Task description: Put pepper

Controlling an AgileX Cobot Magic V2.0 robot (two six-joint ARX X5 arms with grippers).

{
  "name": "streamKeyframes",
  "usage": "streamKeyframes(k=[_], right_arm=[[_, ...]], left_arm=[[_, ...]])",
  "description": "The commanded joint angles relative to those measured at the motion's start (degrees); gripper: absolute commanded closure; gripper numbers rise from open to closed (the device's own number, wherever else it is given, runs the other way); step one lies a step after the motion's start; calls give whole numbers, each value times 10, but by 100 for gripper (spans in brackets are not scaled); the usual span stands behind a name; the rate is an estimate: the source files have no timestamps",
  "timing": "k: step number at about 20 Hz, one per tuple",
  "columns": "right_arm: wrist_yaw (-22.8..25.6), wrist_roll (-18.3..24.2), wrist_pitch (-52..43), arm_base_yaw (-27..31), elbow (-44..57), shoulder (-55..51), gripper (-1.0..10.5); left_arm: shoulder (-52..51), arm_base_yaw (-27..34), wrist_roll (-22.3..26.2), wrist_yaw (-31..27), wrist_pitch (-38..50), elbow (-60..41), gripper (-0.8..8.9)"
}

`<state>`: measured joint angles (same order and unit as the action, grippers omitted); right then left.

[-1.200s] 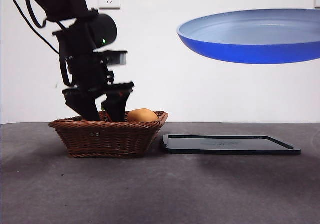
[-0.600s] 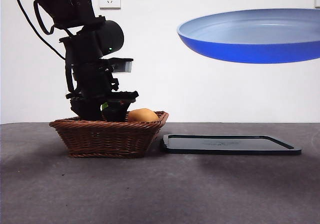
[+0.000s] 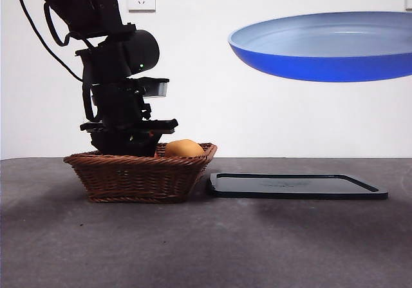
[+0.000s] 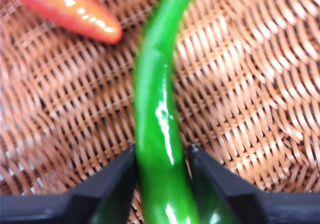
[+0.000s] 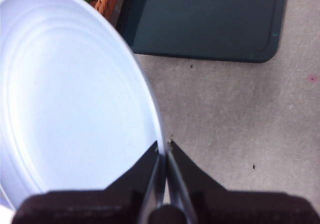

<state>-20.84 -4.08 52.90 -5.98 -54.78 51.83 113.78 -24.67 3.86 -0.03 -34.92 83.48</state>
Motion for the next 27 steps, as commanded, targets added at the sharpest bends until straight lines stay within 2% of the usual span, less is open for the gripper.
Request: streamKeyframes(k=[1,9,13,16,21,24,27], right_arm=[[-2,-4,-5,0,-8,2,941],[0,-6,-5,0,-8,3,941],[2,-6,-6,0,-8,26,942],[2,-23,-22,0,-8,80,941],[-4,-64,-74,-10,-8,200,941],[-34,-78,-91,-21,-8,243,941],[-33,-89,-103,-38,-8,248,941]], left_arm=[[17,-4,-9,1,3,12,703],[-31,-4,-12,7,3,14,703],[-99,-4,-13,48,-7,14,703],[-154,-16,-13,103,-38,14,703],[-197,-68,-14,178,-83,14,703],[-184,-118,-13,181,-90,13,703],[-148,-161,-9,160,-87,13,703]])
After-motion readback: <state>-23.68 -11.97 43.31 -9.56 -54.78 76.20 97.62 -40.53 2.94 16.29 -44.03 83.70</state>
